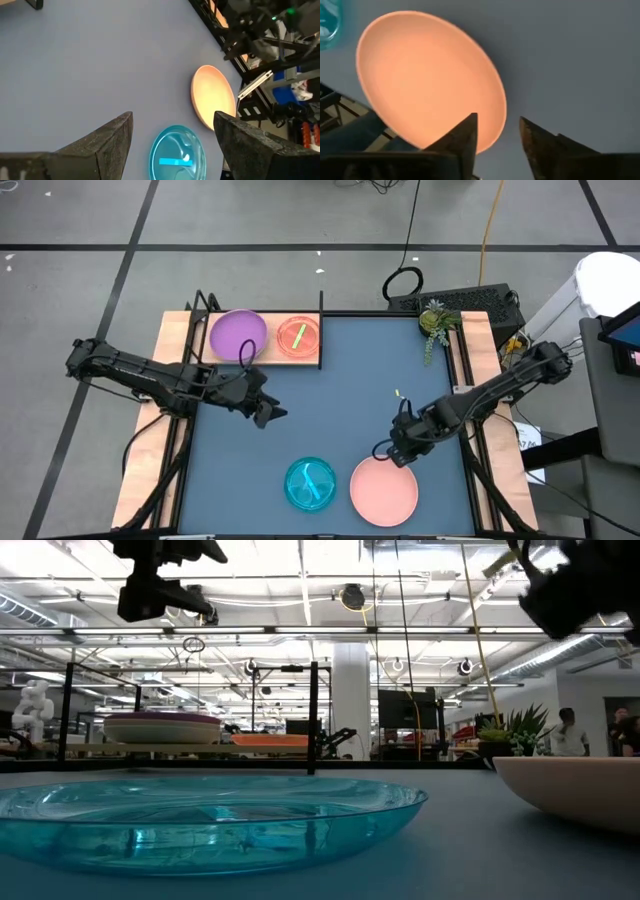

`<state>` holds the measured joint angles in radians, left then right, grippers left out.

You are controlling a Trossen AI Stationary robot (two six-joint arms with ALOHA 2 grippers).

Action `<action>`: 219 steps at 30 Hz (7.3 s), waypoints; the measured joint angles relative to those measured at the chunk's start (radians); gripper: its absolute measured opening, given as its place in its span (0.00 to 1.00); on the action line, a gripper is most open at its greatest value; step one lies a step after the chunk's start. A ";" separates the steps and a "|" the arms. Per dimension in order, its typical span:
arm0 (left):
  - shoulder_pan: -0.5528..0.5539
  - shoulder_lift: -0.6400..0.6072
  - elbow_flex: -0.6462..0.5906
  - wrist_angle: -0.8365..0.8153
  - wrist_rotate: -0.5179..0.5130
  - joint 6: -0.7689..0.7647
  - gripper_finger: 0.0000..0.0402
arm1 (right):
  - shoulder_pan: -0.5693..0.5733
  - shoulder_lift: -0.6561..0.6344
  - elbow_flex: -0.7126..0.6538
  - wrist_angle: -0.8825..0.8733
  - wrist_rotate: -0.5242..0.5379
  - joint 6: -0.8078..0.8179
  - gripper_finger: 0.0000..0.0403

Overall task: Place and stack plates onto a shelf
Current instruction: Stack the light orange plate on top of the violet plate on the shelf

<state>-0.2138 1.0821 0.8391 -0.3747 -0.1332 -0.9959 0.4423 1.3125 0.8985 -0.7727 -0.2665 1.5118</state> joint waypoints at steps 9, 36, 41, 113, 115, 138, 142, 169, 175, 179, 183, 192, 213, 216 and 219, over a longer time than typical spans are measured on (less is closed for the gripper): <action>-0.014 0.000 0.000 0.001 0.000 -0.083 0.70 | 0.018 0.000 -0.132 0.079 0.008 -0.042 0.44; -0.143 0.007 0.000 -0.068 -0.155 -0.293 0.70 | 0.152 0.001 -0.282 0.389 0.137 -0.059 0.22; -0.144 0.015 0.000 -0.073 -0.166 -0.291 0.70 | 0.169 0.001 -0.313 0.432 0.136 -0.032 0.15; -0.155 0.049 0.023 0.233 -0.234 -0.522 0.80 | -0.154 -0.164 0.177 -0.036 0.487 -0.165 0.00; -0.152 0.081 0.066 0.227 -0.235 -0.499 0.80 | -0.177 -0.164 0.177 -0.026 0.475 -0.182 0.00; -0.046 0.387 0.409 -0.023 -0.284 -0.427 0.77 | -0.292 -0.164 0.177 0.010 0.475 -0.253 0.00; -0.036 0.386 0.409 -0.051 -0.326 -0.411 0.67 | -0.303 -0.164 0.177 0.013 0.478 -0.260 0.00; 0.010 0.408 0.408 -0.043 -0.362 -0.348 0.35 | -0.348 -0.164 0.177 0.049 0.531 -0.295 0.00; 0.009 0.405 0.408 -0.032 -0.389 -0.352 0.24 | -0.352 -0.164 0.177 0.040 0.532 -0.299 0.00; 0.009 0.405 0.408 -0.034 -0.392 -0.349 0.18 | -0.352 -0.164 0.177 0.038 0.538 -0.303 0.00; 0.010 0.407 0.406 -0.059 -0.394 -0.345 0.08 | -0.351 -0.166 0.177 0.039 0.554 -0.302 0.03; 0.009 0.408 0.405 -0.059 -0.390 -0.345 0.06 | -0.351 -0.166 0.178 0.125 0.551 -0.329 0.24; 0.052 0.402 0.409 -0.055 -0.356 -0.328 0.03 | -0.425 -0.308 0.176 0.211 0.418 -0.270 0.81; 0.059 0.402 0.409 -0.038 -0.348 -0.317 0.03 | -0.435 -0.320 0.176 0.243 0.417 -0.279 0.81; 0.062 0.402 0.409 -0.020 -0.334 -0.310 0.03 | -0.444 -0.319 0.176 0.282 0.417 -0.296 0.81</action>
<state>-0.1520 1.4845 1.2480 -0.3947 -0.4677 -1.3057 -0.0019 0.9931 1.0744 -0.4903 0.1509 1.2163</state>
